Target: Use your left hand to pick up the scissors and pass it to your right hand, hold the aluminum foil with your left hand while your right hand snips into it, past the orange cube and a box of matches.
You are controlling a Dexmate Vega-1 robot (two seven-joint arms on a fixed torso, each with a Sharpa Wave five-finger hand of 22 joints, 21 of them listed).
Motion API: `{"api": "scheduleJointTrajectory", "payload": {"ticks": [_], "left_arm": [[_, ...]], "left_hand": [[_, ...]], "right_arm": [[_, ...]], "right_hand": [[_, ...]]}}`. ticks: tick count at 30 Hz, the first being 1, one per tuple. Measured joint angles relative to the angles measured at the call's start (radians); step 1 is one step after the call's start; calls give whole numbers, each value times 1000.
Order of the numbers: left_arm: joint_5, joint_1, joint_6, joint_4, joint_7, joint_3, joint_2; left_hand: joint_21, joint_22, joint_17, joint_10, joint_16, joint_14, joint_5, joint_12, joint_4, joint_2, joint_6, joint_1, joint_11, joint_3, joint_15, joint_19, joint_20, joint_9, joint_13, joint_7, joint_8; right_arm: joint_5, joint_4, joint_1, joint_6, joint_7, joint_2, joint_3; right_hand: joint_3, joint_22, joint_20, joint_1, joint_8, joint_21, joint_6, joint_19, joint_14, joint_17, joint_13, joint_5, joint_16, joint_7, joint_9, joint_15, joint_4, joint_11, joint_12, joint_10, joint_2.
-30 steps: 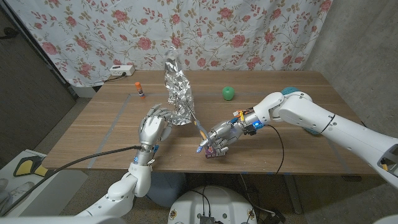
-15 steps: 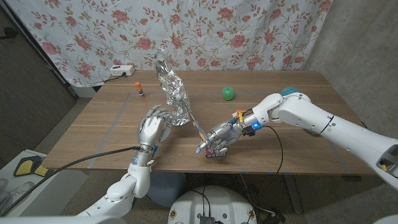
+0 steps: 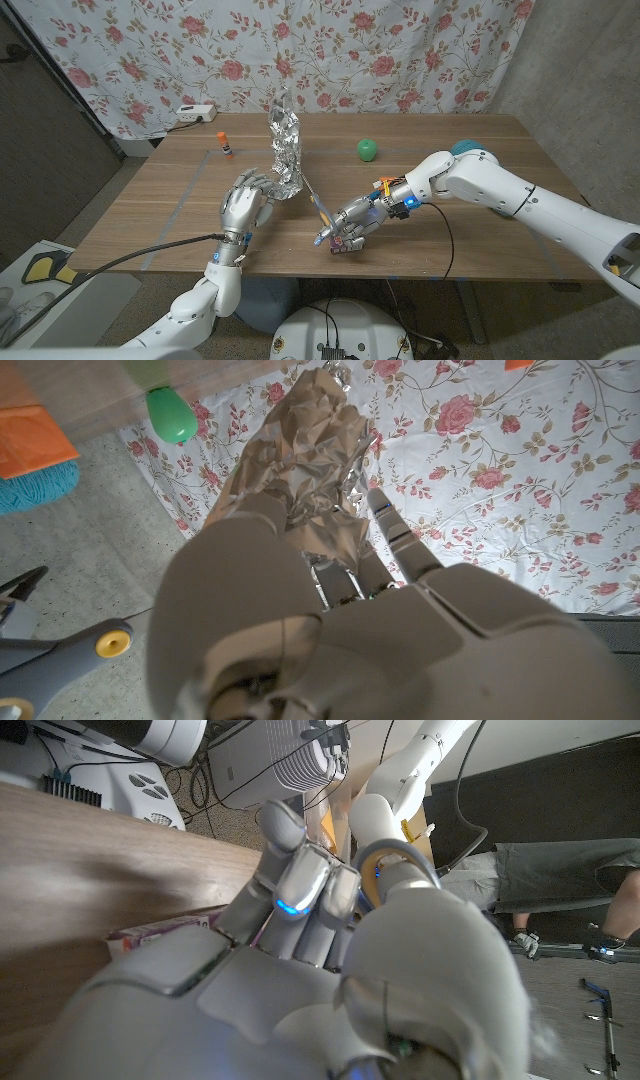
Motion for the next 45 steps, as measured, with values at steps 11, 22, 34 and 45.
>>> {"api": "scheduleJointTrajectory", "payload": {"ticks": [11, 22, 34, 45], "left_arm": [[-32, -7, -25, 11, -18, -15, -1], [-63, 6, -22, -20, -86, -53, -6], [-42, 1, -2, -44, -146, -61, -12], [-33, -10, -1, -43, -159, -60, -25]], "left_hand": [[0, 0, 9, 16, -4, 0, -4, -5, -2, 0, 11, 0, 5, -9, 0, 0, 0, 0, 7, 0, -5], [0, 2, 27, 25, 5, 12, -8, 12, -10, 6, 20, 16, 10, -18, -2, -16, 16, 9, 31, 2, -3], [0, 3, 37, 25, 5, 12, -8, 12, -7, 12, 24, 22, 11, -15, -2, -20, 12, 16, 32, 6, 8], [0, 3, 46, 25, 5, 10, -11, 12, -7, 12, 25, 22, 11, -15, -4, -20, 12, 15, 37, 7, 8]], "right_arm": [[11, 20, 2, 5, -13, 16, 3], [14, 49, 9, 19, -13, 30, 3], [18, 67, 8, 39, -2, 24, 10], [22, 70, -2, 55, 3, 15, 21]], "right_hand": [[24, -19, 0, -21, -4, 21, 0, 0, 3, 0, 0, 0, 0, 0, 9, 3, -23, 0, 0, 0, -3], [49, -32, 0, -44, -11, 39, 0, 0, 3, 0, 0, 0, 0, 0, 14, 3, -38, 0, 0, 0, -6], [62, -46, 4, -63, -16, 60, 0, -11, 3, 0, 0, 0, 0, 0, 17, 4, -51, -4, 0, 4, -5], [91, -56, 11, -84, -18, 83, 0, -25, 3, 0, 0, 0, 0, 0, 23, 4, -52, -4, 0, 4, -11]]}}
